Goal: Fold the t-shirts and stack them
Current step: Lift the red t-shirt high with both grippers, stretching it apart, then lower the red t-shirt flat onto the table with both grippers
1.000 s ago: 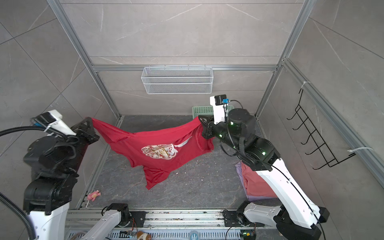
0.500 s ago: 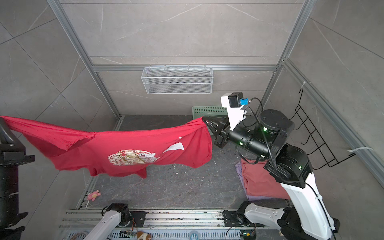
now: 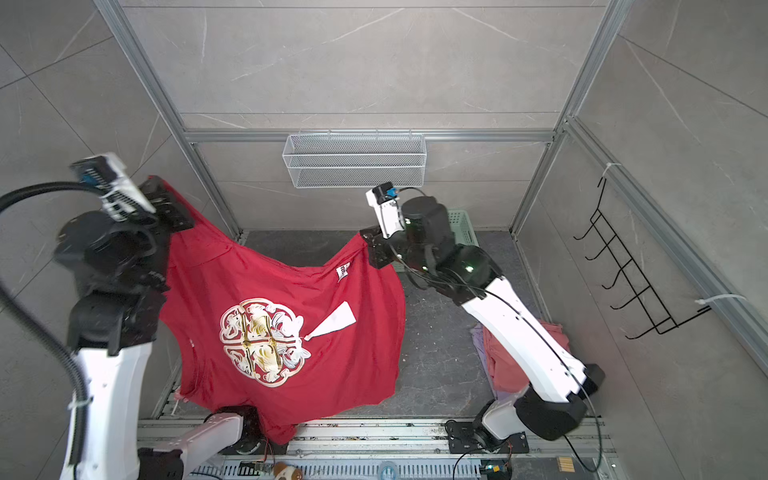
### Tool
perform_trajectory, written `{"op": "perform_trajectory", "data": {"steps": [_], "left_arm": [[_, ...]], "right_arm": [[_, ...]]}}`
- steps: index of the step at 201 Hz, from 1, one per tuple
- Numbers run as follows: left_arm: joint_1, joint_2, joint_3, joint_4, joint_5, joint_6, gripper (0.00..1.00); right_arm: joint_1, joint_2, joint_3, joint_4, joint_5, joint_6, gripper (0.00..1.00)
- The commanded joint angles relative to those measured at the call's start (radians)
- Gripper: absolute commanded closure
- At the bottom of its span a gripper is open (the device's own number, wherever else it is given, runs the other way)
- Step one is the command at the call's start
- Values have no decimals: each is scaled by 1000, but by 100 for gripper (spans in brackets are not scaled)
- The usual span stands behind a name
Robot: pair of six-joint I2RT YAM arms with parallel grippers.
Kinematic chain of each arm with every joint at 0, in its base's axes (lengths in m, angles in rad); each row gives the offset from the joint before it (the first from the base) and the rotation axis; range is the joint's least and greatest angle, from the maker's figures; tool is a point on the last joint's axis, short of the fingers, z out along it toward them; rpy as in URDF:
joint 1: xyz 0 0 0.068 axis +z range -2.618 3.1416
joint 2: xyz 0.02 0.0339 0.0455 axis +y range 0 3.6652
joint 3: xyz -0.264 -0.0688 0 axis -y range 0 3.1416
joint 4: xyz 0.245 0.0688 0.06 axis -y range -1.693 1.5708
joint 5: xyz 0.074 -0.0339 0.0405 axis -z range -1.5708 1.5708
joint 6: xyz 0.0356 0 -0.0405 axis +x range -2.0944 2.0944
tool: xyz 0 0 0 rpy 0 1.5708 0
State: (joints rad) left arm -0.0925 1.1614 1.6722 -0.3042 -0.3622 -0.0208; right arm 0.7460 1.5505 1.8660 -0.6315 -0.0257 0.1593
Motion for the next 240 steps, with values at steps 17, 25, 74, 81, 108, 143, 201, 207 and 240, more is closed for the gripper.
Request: {"op": "perform_trajectory", "data": {"steps": [17,25,74,81,108,143,201,207,240], "left_arm": [[90,213,-64,118,73,-92,100],[110,273,-79,137,97,-129,100],[158,591,-78,199,224,-241,100],[161,627,-66,197,223,-245,100],[186,740,-17,194,249,-277,100],[214,816,16,203,293,-327,100],[251,870,38,242,352,-383,100],[258,883,41,267,377,-389,100],[278,1001,129,349,511,-413,100]], "right_arm": [[-50,193,-5,105,50,75,100],[-60,267,3,139,19,82,100],[-102,711,330,90,45,105,100],[-106,763,391,68,57,113,100],[-127,939,630,-24,125,171,100],[-153,1156,914,-78,142,234,100],[-192,1194,857,26,130,315,100],[-196,1192,832,54,118,325,100],[-203,1263,888,78,63,382,100]]}}
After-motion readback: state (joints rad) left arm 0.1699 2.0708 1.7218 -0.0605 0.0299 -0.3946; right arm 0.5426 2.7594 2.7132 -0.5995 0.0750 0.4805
